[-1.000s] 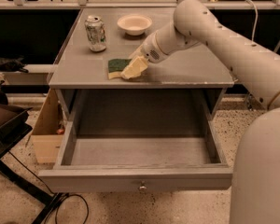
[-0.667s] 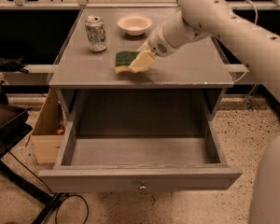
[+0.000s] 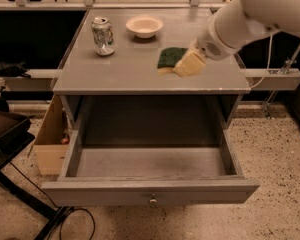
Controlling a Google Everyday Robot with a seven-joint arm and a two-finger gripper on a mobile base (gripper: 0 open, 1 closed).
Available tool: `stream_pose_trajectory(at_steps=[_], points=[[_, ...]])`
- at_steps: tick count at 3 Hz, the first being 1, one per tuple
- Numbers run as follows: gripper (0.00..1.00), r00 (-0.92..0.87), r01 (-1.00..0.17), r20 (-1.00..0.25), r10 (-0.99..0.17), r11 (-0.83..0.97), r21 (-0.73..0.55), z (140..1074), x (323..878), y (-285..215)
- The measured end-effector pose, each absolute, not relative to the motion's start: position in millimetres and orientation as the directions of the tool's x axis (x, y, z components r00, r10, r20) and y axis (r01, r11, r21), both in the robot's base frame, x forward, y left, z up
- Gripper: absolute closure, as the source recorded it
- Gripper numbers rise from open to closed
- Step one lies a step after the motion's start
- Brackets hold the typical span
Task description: Place sponge into top drawer
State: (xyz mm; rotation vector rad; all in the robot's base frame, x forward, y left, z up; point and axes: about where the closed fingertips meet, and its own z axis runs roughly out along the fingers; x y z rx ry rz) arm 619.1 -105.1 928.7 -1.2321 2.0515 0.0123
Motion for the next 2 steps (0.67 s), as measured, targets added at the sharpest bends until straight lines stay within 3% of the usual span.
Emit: stream_pose_trajectory(at_steps=[1, 2], points=[[1.0, -0.362, -0.759, -0.528, -0.769, 0.571, -0.312, 896, 548, -142], [1.0, -0.423, -0.783, -0.517, -0.744, 0.588, -0.204, 831, 499, -163]])
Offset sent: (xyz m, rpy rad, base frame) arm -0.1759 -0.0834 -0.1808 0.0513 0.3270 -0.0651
